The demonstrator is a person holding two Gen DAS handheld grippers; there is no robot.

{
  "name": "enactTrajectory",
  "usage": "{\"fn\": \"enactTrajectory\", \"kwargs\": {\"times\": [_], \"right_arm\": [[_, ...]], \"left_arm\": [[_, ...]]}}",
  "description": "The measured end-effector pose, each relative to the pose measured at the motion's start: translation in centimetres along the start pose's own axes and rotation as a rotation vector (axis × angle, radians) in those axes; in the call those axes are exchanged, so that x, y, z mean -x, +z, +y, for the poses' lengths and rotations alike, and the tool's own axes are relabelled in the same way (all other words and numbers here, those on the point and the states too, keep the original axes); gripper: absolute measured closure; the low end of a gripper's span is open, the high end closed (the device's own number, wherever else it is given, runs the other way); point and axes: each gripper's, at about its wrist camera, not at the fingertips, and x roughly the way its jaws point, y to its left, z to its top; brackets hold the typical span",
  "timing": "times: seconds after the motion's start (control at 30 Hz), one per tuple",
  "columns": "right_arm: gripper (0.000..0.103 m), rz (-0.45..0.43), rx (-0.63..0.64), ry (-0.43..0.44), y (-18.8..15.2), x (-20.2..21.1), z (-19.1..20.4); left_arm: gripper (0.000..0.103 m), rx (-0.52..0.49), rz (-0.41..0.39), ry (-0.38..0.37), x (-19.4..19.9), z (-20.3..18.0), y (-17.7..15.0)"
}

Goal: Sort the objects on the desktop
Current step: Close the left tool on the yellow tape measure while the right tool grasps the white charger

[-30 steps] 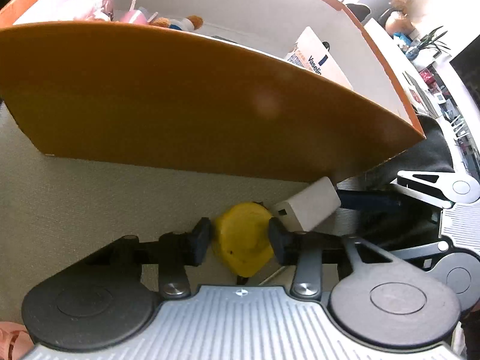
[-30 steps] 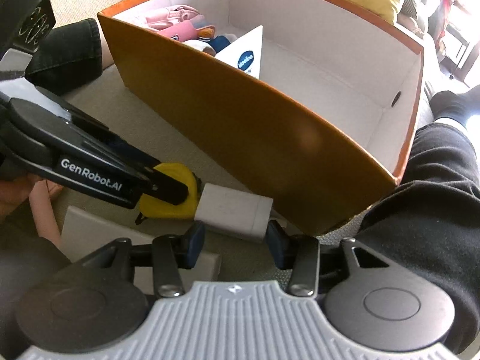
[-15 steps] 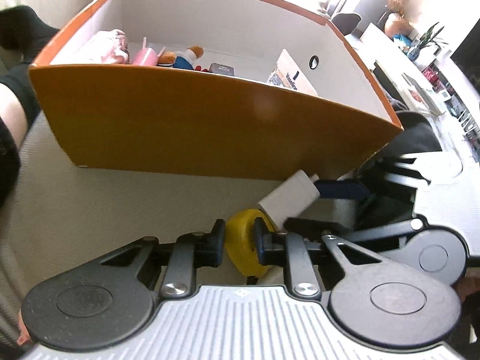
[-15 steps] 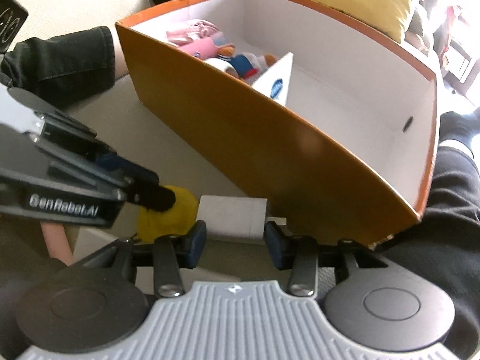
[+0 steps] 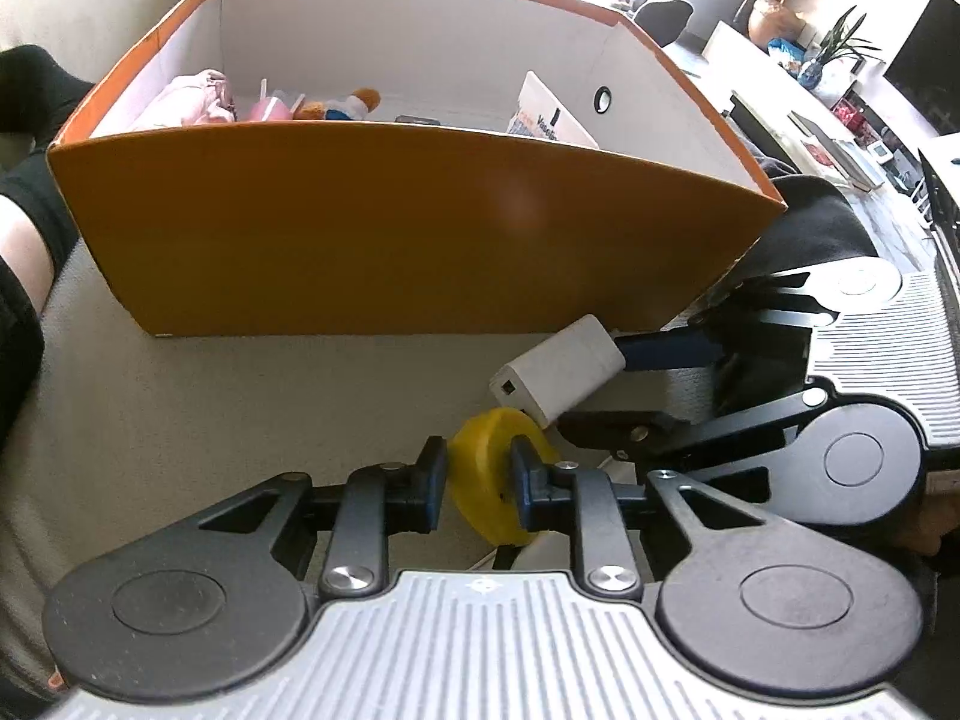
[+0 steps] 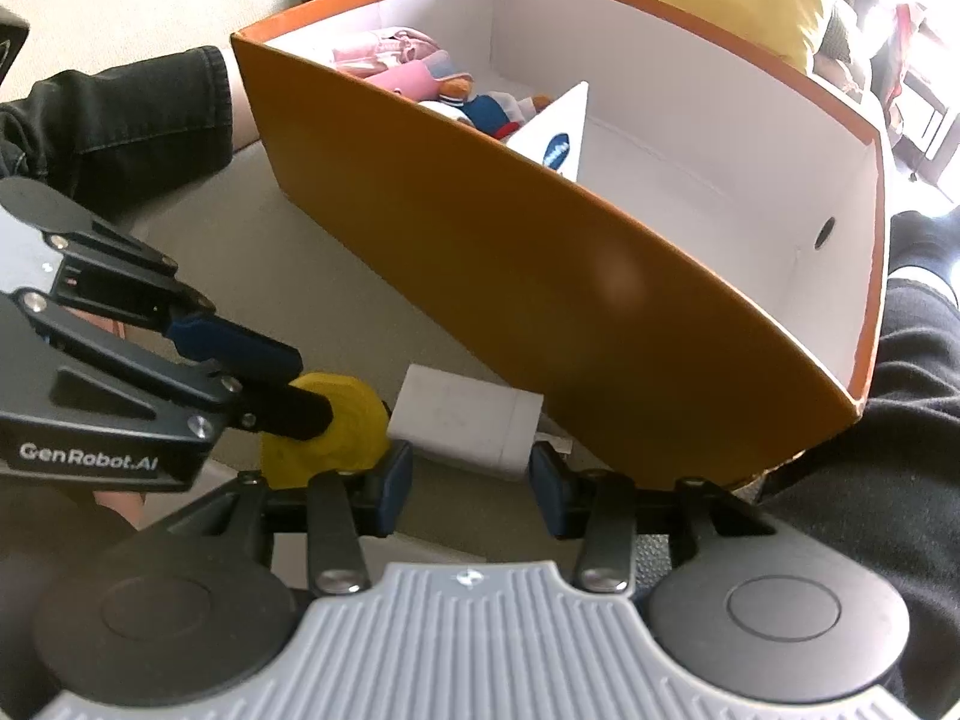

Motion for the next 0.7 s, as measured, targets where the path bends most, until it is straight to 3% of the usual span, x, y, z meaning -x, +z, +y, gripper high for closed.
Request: {"fn": "enactTrajectory", "kwargs": {"times": [0.27,0.47,0.53,0.6,0.7], "right_arm": [[0.055,-0.007,-0.027,0.032,-0.6,0.1,-1.3],[0.057,0.005,-0.032,0.031,-0.9,0.1,-1.8],[0.059,0.007,-0.032,0.029,-1.0,0.2,-1.9],[0.062,0.008,-0.032,0.030,-1.1,0.5,-2.2],[0.063,0.021,-0.042,0.030,-1.3,0.6,-2.7]], "left_arm": [[0.073,-0.034,0.019,0.007,-0.3,-0.4,0.1],[0.067,0.031,0.073,-0.004,-1.1,0.7,-0.2],[0.061,0.049,0.074,-0.011,-1.2,1.0,0.0],[0.047,0.074,0.086,-0.006,-1.4,1.3,0.0],[0.042,0.127,0.120,-0.053,-2.1,2.1,0.2]]}}
